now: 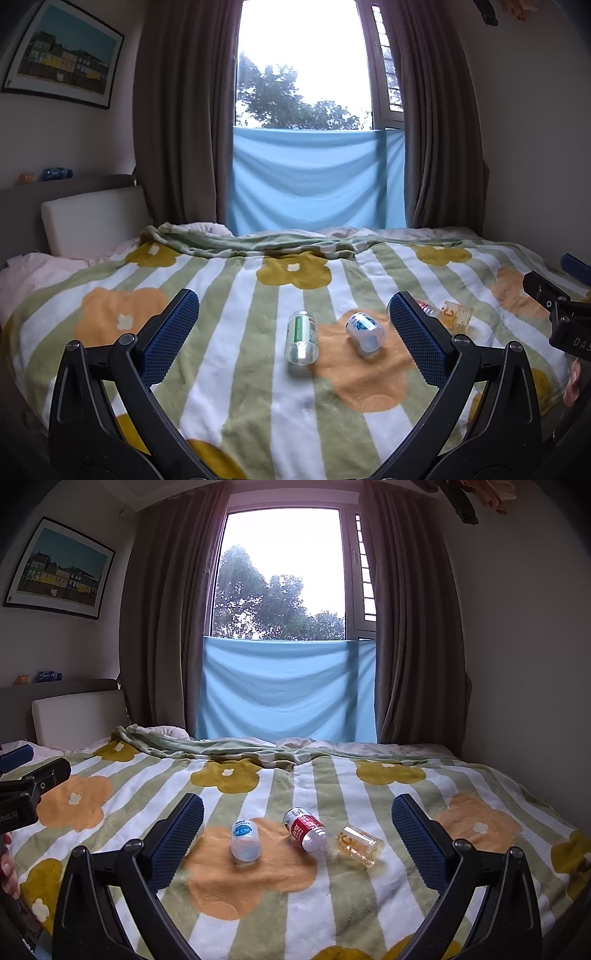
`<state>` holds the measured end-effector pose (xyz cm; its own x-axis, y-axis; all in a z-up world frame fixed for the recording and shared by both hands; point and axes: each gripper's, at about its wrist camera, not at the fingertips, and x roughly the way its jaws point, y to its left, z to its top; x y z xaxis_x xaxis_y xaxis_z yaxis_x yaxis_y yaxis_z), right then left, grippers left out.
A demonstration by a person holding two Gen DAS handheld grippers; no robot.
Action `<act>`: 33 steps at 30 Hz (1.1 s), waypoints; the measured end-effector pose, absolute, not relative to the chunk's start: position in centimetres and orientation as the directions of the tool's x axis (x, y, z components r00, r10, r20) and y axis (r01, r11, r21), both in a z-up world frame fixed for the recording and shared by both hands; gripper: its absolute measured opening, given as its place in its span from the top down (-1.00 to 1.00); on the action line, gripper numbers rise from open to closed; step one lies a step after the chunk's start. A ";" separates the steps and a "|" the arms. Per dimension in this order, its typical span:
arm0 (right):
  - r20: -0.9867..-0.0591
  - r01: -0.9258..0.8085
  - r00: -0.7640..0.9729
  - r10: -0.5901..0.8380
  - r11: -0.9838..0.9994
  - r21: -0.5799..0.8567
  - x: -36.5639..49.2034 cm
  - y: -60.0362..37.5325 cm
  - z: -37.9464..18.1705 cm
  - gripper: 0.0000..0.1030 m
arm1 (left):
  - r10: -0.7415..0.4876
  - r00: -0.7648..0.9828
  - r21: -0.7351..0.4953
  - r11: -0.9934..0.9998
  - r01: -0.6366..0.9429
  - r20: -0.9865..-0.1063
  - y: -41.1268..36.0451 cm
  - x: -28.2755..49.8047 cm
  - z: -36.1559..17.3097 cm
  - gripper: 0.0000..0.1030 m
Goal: Flip cup upside down
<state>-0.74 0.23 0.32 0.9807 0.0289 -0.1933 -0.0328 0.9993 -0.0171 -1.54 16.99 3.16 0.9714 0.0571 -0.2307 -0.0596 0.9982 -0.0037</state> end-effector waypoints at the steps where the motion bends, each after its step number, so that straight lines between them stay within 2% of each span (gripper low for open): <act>1: -0.193 -0.033 0.981 0.030 0.999 -0.017 -0.8 0.2 0.3 -0.98 | 0.056 0.971 -0.005 0.998 -0.059 -0.232 17.0 -1.5 3.0 -1.00; 33: -0.194 -0.052 0.980 0.046 0.998 -0.026 -0.3 0.6 0.0 -0.98 | 0.033 0.970 -0.025 0.999 -0.040 -0.242 17.1 -1.3 2.6 -1.00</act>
